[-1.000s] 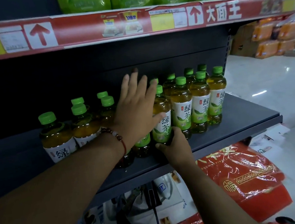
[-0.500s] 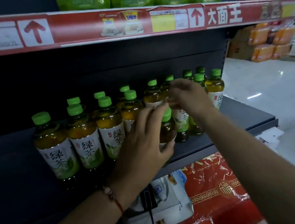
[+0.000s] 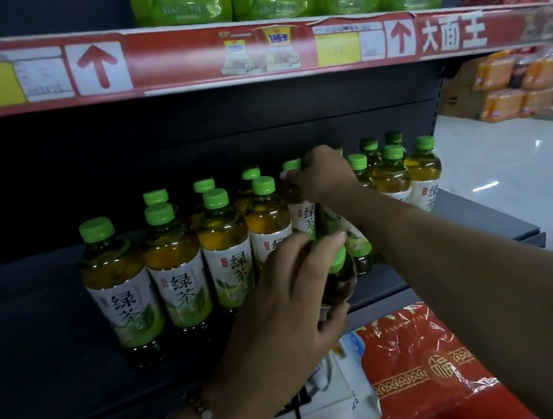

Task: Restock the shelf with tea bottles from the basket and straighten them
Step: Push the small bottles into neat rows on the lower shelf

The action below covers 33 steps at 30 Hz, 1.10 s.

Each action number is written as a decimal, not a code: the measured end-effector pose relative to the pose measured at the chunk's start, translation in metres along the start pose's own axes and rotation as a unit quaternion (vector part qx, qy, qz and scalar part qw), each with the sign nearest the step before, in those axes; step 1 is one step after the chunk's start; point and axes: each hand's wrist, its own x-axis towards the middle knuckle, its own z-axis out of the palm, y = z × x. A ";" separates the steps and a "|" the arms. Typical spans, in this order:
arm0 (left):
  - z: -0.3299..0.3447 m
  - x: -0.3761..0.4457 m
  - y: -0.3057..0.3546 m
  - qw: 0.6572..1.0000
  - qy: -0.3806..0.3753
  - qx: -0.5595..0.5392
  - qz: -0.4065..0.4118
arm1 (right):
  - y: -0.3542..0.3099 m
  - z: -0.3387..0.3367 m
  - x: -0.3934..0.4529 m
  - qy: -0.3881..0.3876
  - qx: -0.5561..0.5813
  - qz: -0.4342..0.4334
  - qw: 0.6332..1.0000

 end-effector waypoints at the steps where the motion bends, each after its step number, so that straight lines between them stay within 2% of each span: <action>1: 0.000 0.000 0.000 1.000 0.001 0.000 0.002 | -0.001 -0.001 -0.001 -0.013 0.009 -0.005 1.000; 6: 0.002 0.004 0.000 1.000 -0.002 0.002 0.012 | 0.001 0.002 -0.005 -0.044 0.081 0.001 0.996; 8: 0.002 0.006 0.000 1.000 -0.001 -0.005 0.010 | -0.001 -0.001 -0.012 -0.071 0.142 0.013 0.987; 10: 0.002 0.010 -0.002 1.000 0.000 -0.018 -0.004 | 0.000 -0.011 -0.028 -0.089 0.245 0.035 0.965; 13: 0.002 0.024 -0.006 1.000 -0.007 -0.016 -0.024 | 0.015 -0.029 -0.072 -0.059 0.415 0.089 0.904; 15: 0.003 0.037 -0.007 0.999 -0.033 0.003 -0.021 | 0.033 -0.032 -0.104 -0.017 0.443 0.145 0.885; 18: 0.006 0.060 -0.010 0.997 -0.070 0.034 -0.018 | 0.059 -0.016 -0.145 -0.021 0.436 0.175 0.883; 21: 0.013 0.078 -0.018 0.994 -0.087 0.049 -0.033 | 0.072 0.014 -0.156 -0.062 0.387 0.116 0.913; 23: 0.019 0.088 -0.024 0.988 -0.074 0.131 -0.027 | 0.079 0.034 -0.152 -0.036 0.320 0.076 0.944; 26: 0.017 0.096 -0.031 0.965 -0.054 0.257 -0.004 | 0.085 0.059 -0.147 -0.003 0.233 0.069 0.970; 29: 0.016 0.097 -0.036 0.959 -0.053 0.277 0.002 | 0.088 0.073 -0.144 0.031 0.135 0.056 0.989; 33: 0.015 0.103 -0.042 0.951 -0.028 0.307 0.034 | 0.094 0.077 -0.134 0.034 0.094 0.053 0.994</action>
